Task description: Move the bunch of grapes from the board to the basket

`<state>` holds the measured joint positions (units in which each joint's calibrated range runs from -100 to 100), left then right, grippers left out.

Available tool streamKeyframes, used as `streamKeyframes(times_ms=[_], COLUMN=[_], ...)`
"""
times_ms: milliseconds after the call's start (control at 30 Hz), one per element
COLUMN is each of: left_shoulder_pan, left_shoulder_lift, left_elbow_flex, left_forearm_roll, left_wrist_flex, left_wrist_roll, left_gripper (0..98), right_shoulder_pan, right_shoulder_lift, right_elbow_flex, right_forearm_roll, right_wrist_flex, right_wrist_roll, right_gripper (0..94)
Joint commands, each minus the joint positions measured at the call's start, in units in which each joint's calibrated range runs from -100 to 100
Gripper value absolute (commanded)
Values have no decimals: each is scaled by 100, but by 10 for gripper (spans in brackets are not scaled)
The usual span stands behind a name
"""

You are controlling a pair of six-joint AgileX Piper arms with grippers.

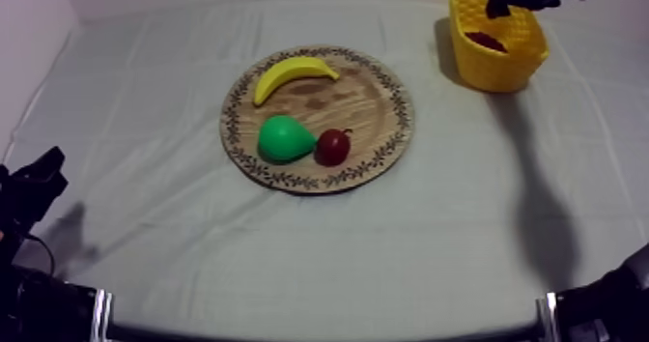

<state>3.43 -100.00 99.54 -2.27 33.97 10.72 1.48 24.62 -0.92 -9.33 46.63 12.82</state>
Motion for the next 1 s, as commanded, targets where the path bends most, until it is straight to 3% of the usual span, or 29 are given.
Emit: streamKeyframes(times_ms=[0,300,400,667,800,967], left_shoulder_pan=[1,1,1,1,1,1], left_shoulder_lift=[0,0,0,0,0,0], left_elbow_flex=[1,1,1,1,1,1], left_forearm_roll=[0,0,0,0,0,0], left_wrist_flex=[-2,-2,-2,-2,-2,-2], left_wrist_roll=[0,0,0,0,0,0], left_gripper=[0,0,0,0,0,0], right_shoulder_pan=[30,380,441,325,68,-379], right_shoulder_lift=[-246,-1820,-2460,-4383,-5474,-6889], right_elbow_flex=[337,2076,2771,4779,5791,6862], right_forearm_roll=[-23,-610,-650,-263,82,605], right_wrist_flex=[-143,-722,-904,-1221,-1129,-785], right_wrist_roll=[42,774,861,439,-63,-785], right_gripper=[701,456,382,162,44,9])
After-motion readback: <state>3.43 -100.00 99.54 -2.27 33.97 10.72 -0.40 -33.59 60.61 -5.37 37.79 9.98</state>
